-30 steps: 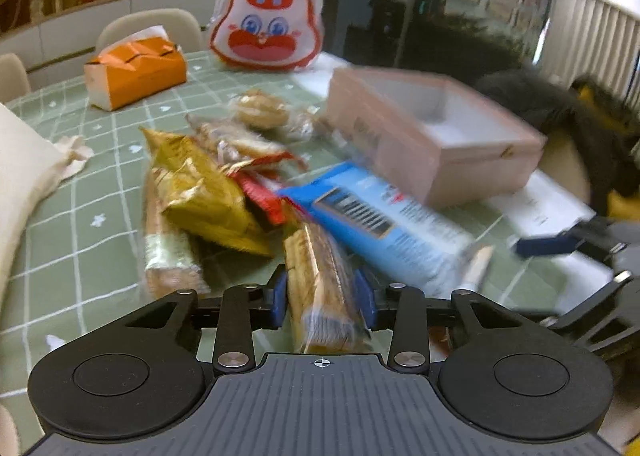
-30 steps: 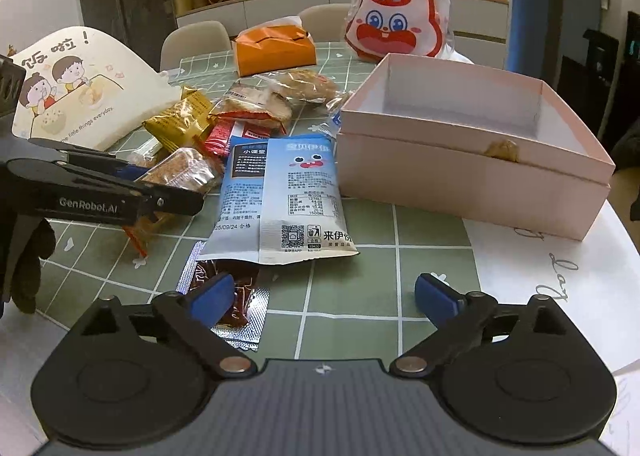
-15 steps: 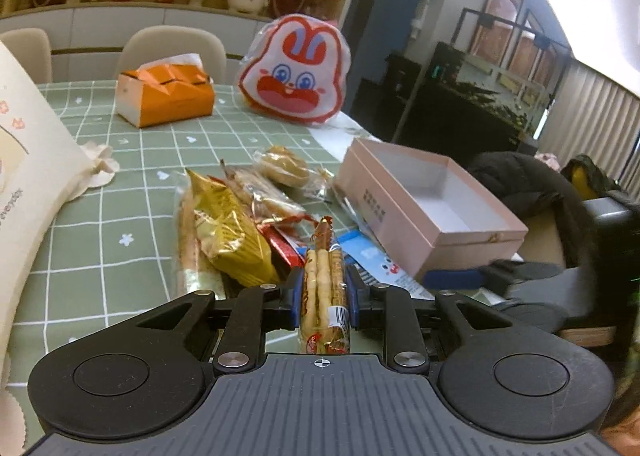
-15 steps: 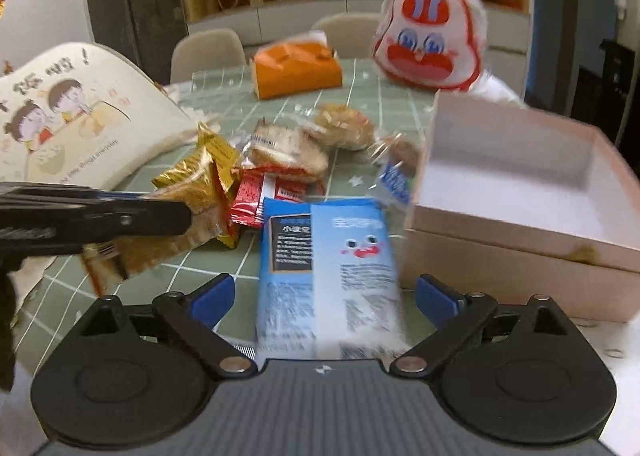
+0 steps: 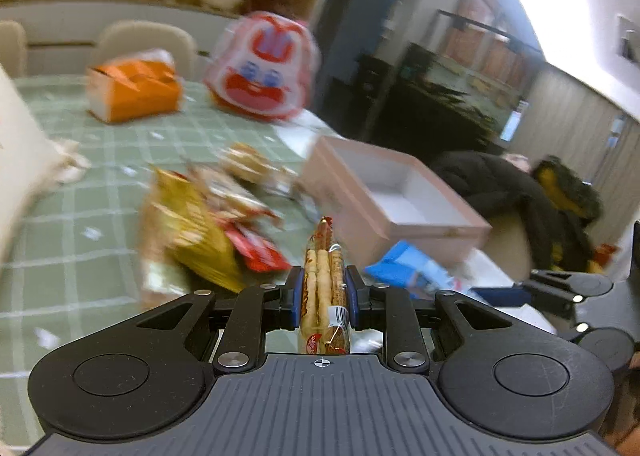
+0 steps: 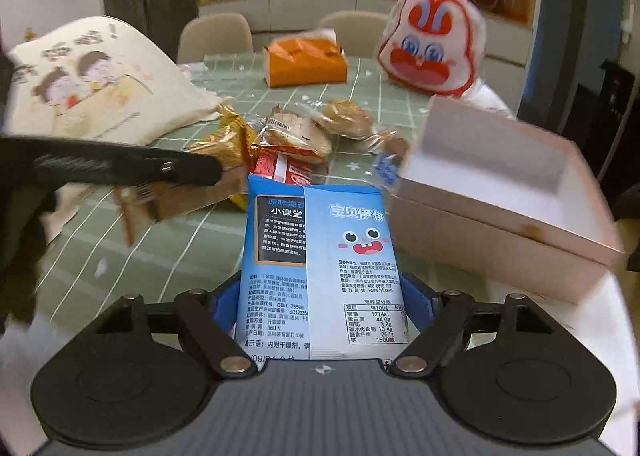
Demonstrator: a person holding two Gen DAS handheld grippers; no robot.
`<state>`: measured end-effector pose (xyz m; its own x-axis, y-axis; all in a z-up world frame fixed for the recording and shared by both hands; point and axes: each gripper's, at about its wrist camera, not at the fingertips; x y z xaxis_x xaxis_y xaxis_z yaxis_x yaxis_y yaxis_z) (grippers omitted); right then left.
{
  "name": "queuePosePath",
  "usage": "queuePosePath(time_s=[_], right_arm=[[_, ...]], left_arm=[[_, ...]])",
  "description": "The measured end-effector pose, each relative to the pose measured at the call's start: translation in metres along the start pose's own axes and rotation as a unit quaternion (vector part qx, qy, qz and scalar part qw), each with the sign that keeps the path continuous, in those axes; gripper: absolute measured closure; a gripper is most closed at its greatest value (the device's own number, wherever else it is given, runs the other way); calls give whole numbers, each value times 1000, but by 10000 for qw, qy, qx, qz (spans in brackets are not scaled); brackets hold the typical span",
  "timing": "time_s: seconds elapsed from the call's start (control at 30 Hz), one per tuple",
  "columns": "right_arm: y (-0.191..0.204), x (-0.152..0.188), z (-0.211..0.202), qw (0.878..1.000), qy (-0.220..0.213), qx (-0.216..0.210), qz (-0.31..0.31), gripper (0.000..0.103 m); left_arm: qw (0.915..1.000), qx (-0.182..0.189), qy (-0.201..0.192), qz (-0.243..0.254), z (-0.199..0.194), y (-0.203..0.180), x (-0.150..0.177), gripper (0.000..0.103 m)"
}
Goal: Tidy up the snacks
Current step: 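Carry both packets over the pink box and open both grippers to drop them inside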
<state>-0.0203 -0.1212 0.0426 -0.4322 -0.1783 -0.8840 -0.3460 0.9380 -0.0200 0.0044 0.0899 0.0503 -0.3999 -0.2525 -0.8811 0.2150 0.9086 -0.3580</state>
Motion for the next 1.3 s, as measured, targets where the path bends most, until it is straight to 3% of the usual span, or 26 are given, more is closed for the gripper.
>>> queuePosePath(time_s=[0.17,0.3,0.4,0.5,0.57,0.63,0.7,0.77,0.97,1.1,1.2,1.3], right_arm=[[-34,12,-64,9991,-132,398,-5,22],[-69,0,-101,9960,-490,737,83,22],[-99,-26,-118,9910,-925,931,271,21],[-130,-54,-121,9851,-1235,1080,519,21],[-148,-69,-115,9815,-1343,1232,580,21],[-162,-80,-103,9780,-1385,1458,562,21],[-176,-88,-87,9766,-1287,1588,673,21],[-184,-92,-70,9788,-1141,1509,784,21],[-187,-108,5,9851,-663,1206,1028,17],[-186,-109,61,9876,-75,1043,1169,17],[-179,-101,67,9873,-40,942,1282,17],[-163,-97,62,9891,-16,859,1195,17]], left_arm=[[9943,756,483,-570,7,-29,3,77],[9951,902,119,-381,10,-68,-32,77],[9949,875,-448,-248,31,-90,-73,77],[9919,791,-876,-480,78,-95,-101,76],[9938,613,-726,-584,130,-86,-104,74],[9978,201,-422,-481,171,-77,-94,73],[9977,-15,-386,-557,186,-65,-80,73],[9964,162,-341,-755,182,-52,-73,73],[9967,-67,-617,-526,129,-42,-74,73],[9989,-106,-292,-347,80,-37,-53,73],[9992,-183,-36,-355,56,-24,-32,73],[9979,-423,-57,-486,47,-4,-18,73]])
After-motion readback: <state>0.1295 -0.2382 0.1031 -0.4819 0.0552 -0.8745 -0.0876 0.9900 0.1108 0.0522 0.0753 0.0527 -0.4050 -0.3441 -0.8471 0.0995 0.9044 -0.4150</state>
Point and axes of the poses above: each gripper's, at about its wrist camera, not at the fingertips, and z roughly the way its jaws point, y to its left, x to its underside, and after that the axes turned 13 degrees about -y, right-handed
